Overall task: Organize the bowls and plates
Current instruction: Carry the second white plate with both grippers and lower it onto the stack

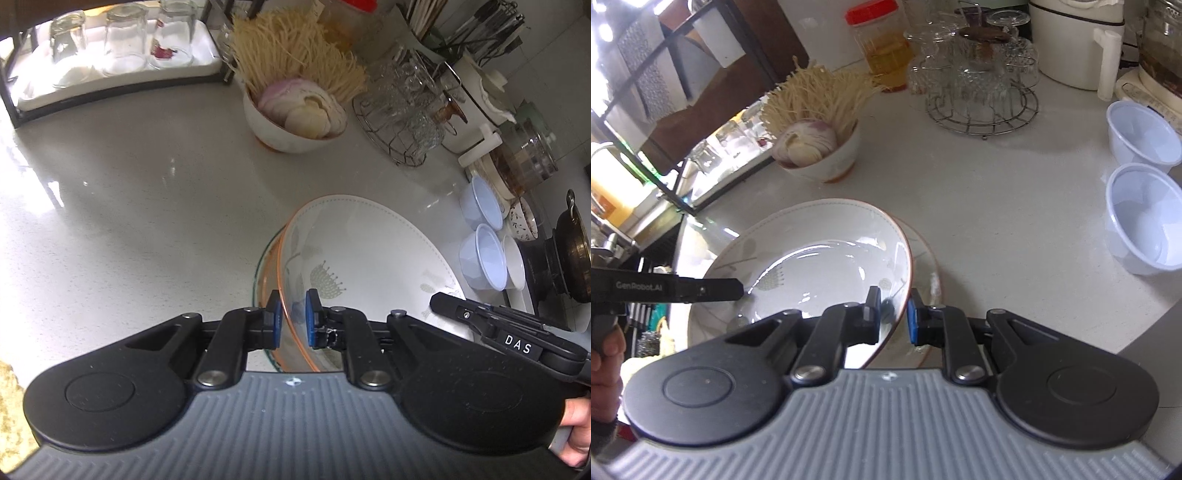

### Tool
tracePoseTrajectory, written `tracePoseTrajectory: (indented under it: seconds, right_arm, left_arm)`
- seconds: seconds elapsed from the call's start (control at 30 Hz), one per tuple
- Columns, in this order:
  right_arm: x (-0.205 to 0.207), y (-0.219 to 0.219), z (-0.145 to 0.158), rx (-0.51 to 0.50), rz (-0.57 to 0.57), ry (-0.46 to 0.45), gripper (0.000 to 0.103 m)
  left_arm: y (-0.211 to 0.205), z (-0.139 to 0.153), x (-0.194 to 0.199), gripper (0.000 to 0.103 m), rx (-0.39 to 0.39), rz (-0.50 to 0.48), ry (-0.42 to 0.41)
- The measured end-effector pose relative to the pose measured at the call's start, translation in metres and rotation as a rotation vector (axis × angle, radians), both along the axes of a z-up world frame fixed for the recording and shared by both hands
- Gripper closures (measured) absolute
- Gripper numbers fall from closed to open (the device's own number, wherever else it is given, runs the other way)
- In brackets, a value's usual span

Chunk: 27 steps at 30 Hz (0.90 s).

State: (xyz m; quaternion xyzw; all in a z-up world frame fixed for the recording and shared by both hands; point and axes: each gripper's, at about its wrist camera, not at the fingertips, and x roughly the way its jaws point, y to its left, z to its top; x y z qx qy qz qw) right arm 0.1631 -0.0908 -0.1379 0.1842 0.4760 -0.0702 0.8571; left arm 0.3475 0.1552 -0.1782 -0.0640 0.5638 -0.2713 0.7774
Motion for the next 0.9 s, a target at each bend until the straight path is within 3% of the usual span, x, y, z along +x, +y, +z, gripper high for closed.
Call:
tracePoseTrajectory:
  seconds: [0.2, 0.37, 0.67, 0.9]
  right_arm:
    - [-0.001, -0.008, -0.007, -0.027, -0.029, 0.014, 0.085]
    - [0.001, 0.001, -0.013, -0.128, -0.007, 0.032, 0.082]
    - [0.006, -0.001, -0.021, -0.118, -0.024, 0.030, 0.082]
    - [0.017, 0.006, -0.025, -0.186, 0.047, 0.050, 0.081]
  left_arm:
    - [-0.017, -0.007, 0.002, 0.087, 0.025, -0.038, 0.023]
    - [-0.032, -0.013, 0.005, 0.084, 0.075, -0.087, 0.038]
    - [-0.047, -0.022, 0.013, 0.081, 0.143, -0.139, 0.059]
    - [-0.048, -0.022, 0.023, 0.078, 0.145, -0.138, 0.086]
